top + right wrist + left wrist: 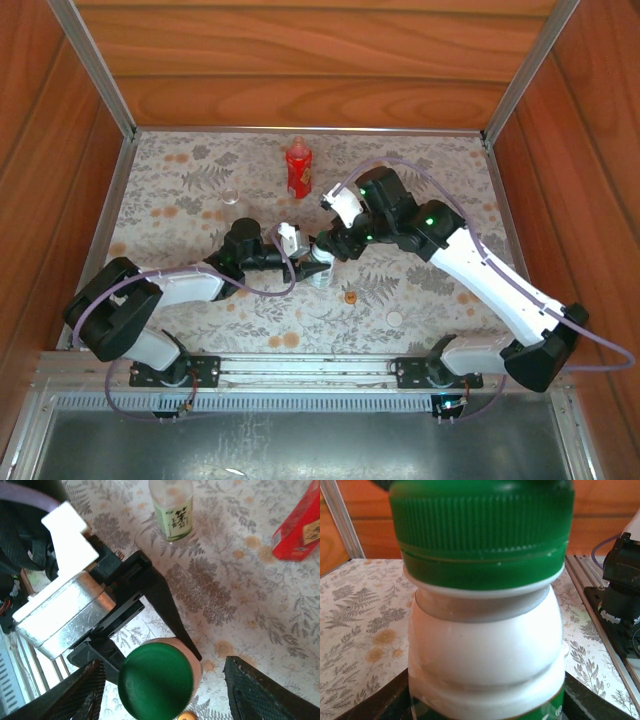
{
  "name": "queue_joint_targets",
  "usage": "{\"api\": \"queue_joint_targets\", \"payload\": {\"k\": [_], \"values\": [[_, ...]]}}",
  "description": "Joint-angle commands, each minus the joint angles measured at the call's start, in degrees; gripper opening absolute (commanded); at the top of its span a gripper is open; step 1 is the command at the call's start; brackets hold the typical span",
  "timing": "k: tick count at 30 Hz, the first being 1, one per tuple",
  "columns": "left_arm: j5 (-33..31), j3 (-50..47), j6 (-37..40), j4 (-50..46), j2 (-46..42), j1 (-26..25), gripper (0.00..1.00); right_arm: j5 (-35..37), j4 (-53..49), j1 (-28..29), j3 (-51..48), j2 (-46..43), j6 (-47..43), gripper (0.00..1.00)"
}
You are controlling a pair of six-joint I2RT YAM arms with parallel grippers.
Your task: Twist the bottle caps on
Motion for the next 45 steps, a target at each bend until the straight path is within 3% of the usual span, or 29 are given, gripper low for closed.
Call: {"api": "queue_joint_targets", "payload": {"k": [1,5,11,15,20,23,27,31,37,45], "values": [[1.67,1.71,0.10,1.53,0.95,0.65,0.55,0.14,-2.22,1.45,1.47,1.15,-2.28,0.67],[2.10,2.17,-0.20,1.61,1.10,0.72,0.55,0.64,-2.57,1.95,1.19,2.39,-3.56,0.60],[2.10,1.97,-0.30,1.58,0.86,0.81,0.55,0.20,-1.25,2.04,0.00,2.12,-3.68,0.39],[1.71,1.84,-0.47,1.59,0.83,0.79,0.56,0.80,0.33,2.04,-0.98,1.24,-3.38,0.33],[-2.95,1.03,-1.81,1.54,-0.23,1.00,0.89,10.50,1.38,1.20,-1.67,0.26,0.03,0.34],[-8.20,-1.27,-2.87,1.54,-2.24,1.55,0.94,15.42,1.91,-1.56,-1.43,0.71,2.33,0.34],[-16.20,-4.21,-3.52,1.54,-4.75,2.20,0.99,16.71,3.09,-7.16,1.34,3.50,6.26,0.33],[-22.94,-6.09,-4.95,1.52,-7.48,2.23,1.00,13.59,3.68,-12.88,6.84,10.27,3.94,0.33],[-27.86,-6.16,-8.00,1.62,-8.29,2.20,1.00,10.77,-0.02,-19.35,23.07,26.22,0.52,0.34],[-31.81,-5.88,-8.09,1.61,-7.76,2.06,1.00,8.76,-5.48,-23.59,41.90,42.70,-2.07,0.35]]}}
